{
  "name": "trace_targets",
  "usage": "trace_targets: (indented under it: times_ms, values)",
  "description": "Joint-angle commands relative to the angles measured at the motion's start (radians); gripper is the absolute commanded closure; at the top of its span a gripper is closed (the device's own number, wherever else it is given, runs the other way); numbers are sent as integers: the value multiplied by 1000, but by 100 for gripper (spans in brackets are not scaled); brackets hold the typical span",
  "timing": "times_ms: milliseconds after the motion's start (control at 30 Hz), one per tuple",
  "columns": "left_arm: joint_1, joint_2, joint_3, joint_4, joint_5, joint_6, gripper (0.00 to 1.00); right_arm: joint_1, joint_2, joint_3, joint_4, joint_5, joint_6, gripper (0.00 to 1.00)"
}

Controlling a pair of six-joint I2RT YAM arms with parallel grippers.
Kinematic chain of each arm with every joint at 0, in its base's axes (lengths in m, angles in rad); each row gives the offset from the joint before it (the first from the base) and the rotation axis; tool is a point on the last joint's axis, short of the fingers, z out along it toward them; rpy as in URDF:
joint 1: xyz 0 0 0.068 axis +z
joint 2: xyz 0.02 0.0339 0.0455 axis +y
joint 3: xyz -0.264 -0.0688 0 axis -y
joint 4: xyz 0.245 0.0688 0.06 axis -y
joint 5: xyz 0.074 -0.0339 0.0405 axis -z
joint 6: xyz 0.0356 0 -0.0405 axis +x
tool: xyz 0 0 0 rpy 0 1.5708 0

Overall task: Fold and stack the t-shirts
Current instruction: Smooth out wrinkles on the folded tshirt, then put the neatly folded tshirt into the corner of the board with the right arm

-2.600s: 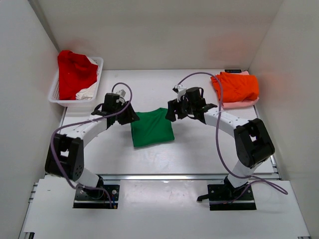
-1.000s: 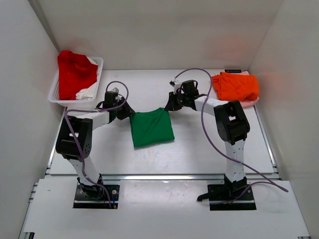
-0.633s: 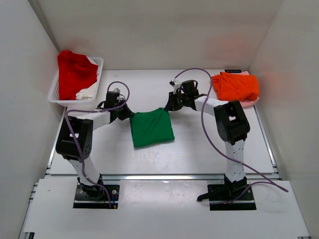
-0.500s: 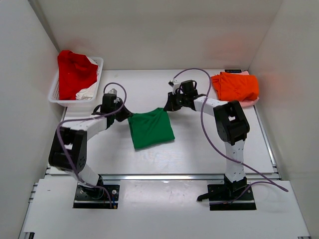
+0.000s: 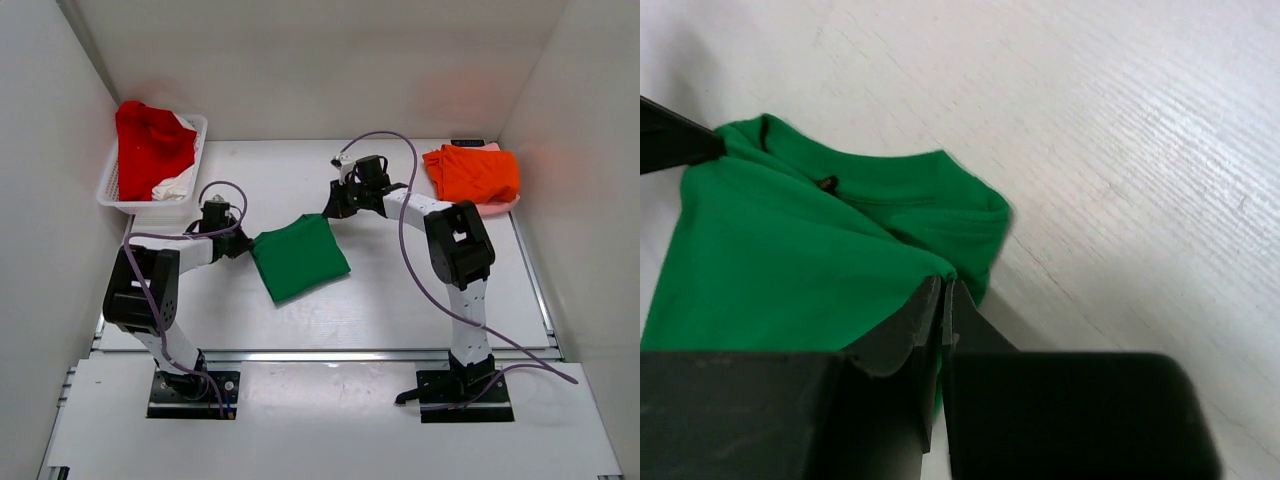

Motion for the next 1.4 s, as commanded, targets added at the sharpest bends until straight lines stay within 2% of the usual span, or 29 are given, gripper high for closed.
trace_targets:
  times_ms: [0,167,200,233,267,333,367,433,500,633,833,933,1033,1100,1300,1367]
  values:
    - [24,-32,-21,-13,-56,5,100,-16,29,13,-7,35,-22,100]
    - [41,-22,-24,2,-22,2,99,-26,51,35,-27,33,-34,98]
    - [44,-21,-21,10,-5,9,95,-18,52,32,-24,33,-39,91]
    - [48,-41,-22,37,2,6,79,-22,34,35,-21,41,-39,88]
    - [44,-50,-4,41,1,6,68,-23,25,32,-18,38,-45,81]
    - [42,-74,26,35,1,17,60,-27,9,32,-15,36,-59,63]
    - [44,-102,57,21,-2,19,58,-29,-6,35,-17,42,-62,58]
    - [45,-140,88,-16,6,25,55,-27,-38,29,-24,42,-62,37]
    - [51,-202,114,-43,1,28,53,-35,-89,1,-14,56,-42,26]
    - [44,-300,103,-85,25,11,51,-47,-166,-74,-10,84,10,13]
    - [-40,-326,44,-125,104,6,52,-23,-170,-122,-145,148,41,5]
    - [-79,-253,-39,-41,122,-33,52,3,-175,-174,-126,167,99,4]
    - [-113,-118,11,-77,108,6,54,23,-157,-172,-153,190,136,4]
    - [-105,-50,40,-163,116,31,56,40,-140,-131,-205,213,137,3]
    - [-57,-39,-79,-143,142,38,60,131,-54,-38,-357,308,162,2]
    - [-54,-32,-93,-128,165,39,60,155,-9,-10,-382,286,171,1]
